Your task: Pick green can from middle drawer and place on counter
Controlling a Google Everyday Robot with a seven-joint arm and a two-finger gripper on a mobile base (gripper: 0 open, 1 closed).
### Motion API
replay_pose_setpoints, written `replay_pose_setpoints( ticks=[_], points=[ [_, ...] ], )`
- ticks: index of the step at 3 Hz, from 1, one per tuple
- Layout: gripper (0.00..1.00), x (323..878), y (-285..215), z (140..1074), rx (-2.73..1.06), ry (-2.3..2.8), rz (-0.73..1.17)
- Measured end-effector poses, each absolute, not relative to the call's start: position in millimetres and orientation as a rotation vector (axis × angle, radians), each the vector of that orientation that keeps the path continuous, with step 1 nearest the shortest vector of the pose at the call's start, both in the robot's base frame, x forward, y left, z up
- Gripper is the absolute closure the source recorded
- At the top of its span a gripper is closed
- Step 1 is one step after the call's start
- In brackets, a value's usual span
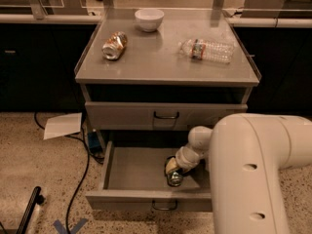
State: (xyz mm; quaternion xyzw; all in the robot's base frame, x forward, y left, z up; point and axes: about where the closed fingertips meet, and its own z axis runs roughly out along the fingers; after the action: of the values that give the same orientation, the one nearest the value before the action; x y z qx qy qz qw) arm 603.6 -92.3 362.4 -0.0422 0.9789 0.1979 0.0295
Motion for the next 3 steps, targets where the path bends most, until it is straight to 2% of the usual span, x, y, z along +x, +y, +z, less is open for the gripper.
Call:
replay_pose_setpoints(
  ticks=[3],
  points=[
    [1.00, 578, -144, 460, -0.357, 2.880, 1.016]
  ],
)
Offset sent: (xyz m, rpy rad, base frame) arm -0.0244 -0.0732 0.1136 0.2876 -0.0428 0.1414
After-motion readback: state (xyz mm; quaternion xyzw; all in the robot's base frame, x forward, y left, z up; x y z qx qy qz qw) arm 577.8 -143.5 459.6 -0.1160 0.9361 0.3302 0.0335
